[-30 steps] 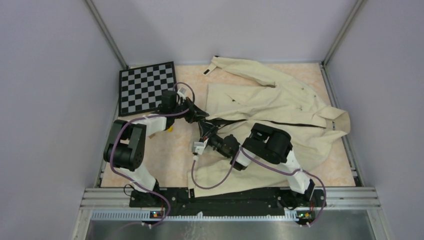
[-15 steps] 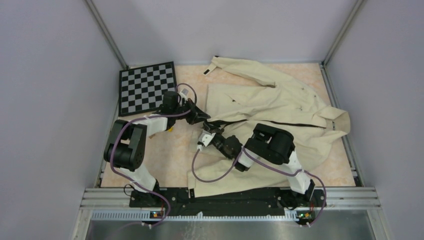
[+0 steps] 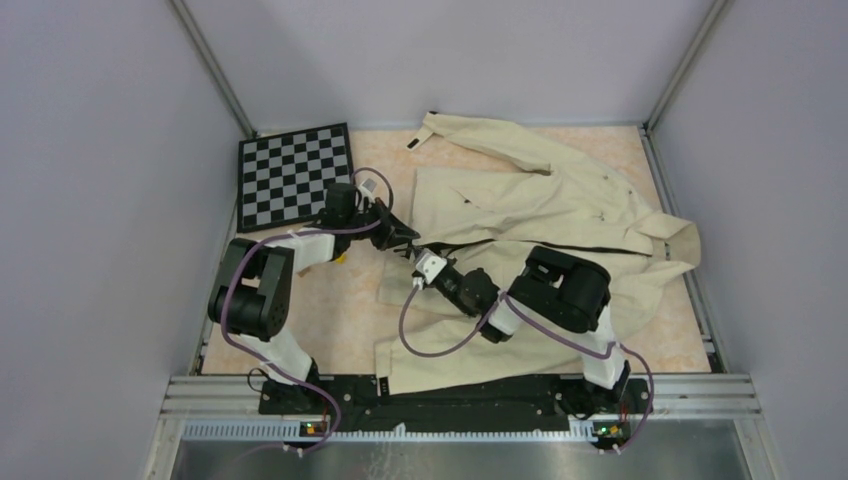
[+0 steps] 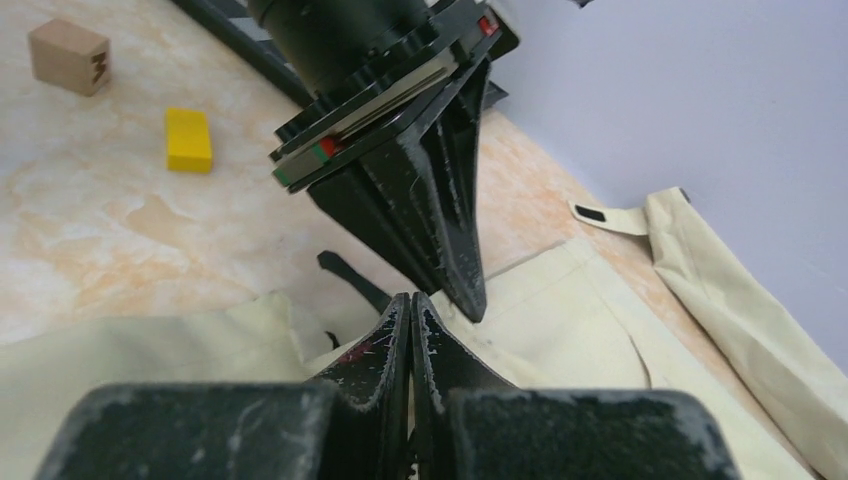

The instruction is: Zip up the jacket

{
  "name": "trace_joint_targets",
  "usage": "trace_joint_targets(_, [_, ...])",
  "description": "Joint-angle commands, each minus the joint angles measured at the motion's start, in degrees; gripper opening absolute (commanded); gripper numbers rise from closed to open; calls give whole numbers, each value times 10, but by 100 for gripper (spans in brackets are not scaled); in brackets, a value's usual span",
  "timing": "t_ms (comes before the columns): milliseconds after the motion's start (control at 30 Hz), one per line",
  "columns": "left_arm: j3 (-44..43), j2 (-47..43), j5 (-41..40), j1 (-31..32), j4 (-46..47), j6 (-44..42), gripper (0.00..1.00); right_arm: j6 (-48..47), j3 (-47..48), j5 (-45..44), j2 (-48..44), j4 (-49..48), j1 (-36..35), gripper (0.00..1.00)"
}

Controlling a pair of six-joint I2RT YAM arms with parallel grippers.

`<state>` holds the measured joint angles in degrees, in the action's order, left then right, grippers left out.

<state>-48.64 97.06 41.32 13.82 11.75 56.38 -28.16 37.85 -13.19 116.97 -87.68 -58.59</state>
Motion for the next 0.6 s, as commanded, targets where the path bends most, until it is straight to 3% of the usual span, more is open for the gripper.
trace_joint_targets(0, [-16,-2,11,-5,-1,-16,0,39,-20,83,-34,-109,20,0])
trace_joint_targets(100, [-13,0,16,-5,0,-18,0,67,-37,92,-65,-107,31,0])
trace_joint_targets(167, [-13,1,21,-5,2,-23,0,106,-53,67,-95,-95,31,12])
trace_joint_targets(233, [-14,0,25,-5,2,-33,0,176,-61,12,-148,-11,31,20])
trace_joint_targets(300, [-15,-3,26,-5,1,-45,0,283,-43,-43,-221,147,34,21])
trace_joint_targets(400, [-18,-6,31,-5,-6,-67,0,451,55,-47,-271,481,49,25])
trace_joint_targets(567, [-25,-3,51,-5,-7,-100,0,497,160,116,-284,753,101,30])
